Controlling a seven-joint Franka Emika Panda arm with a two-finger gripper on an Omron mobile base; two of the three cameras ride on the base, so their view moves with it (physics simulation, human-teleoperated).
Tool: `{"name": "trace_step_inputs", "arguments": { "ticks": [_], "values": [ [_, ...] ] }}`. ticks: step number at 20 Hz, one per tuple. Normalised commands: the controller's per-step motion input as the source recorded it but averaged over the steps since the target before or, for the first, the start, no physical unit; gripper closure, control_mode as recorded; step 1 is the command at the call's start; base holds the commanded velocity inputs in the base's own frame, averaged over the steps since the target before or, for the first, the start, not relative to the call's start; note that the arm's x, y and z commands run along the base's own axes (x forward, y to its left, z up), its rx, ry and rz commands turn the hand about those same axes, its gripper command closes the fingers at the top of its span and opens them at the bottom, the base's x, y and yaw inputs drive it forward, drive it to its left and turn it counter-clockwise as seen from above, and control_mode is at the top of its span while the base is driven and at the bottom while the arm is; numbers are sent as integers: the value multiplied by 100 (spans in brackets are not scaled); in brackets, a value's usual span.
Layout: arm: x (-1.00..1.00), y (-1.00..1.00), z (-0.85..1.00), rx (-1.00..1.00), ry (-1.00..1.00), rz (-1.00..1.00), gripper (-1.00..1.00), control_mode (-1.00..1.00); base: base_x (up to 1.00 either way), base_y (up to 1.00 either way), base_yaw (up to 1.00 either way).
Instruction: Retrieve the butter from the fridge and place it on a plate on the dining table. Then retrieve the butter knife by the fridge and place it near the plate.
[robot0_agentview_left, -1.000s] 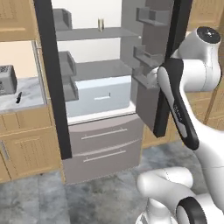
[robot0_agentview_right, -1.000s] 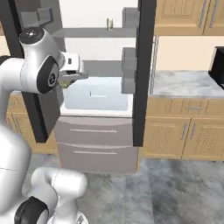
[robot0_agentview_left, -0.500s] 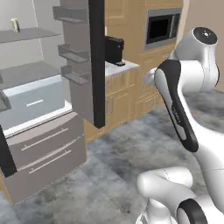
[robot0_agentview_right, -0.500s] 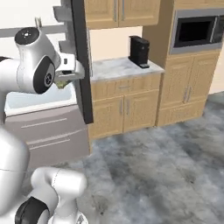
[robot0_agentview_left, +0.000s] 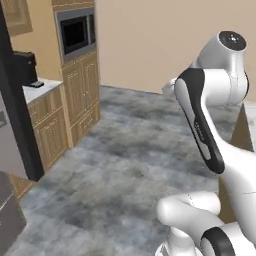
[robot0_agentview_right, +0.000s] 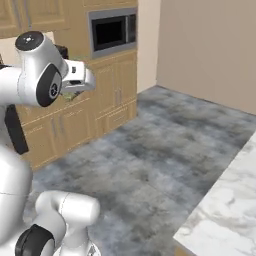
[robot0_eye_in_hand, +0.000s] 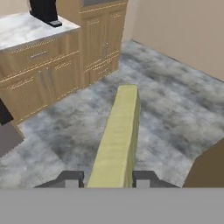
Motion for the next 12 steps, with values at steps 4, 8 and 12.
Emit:
{"name": "trace_step_inputs", "arguments": {
  "ticks": [4,8,12],
  "values": [
    [0,0,0,0,0,0,100,100,56,-18,-63],
    [0,0,0,0,0,0,100,100,75,0,-52],
    [0,0,0,0,0,0,100,100,77,14,-44]
  ]
}}
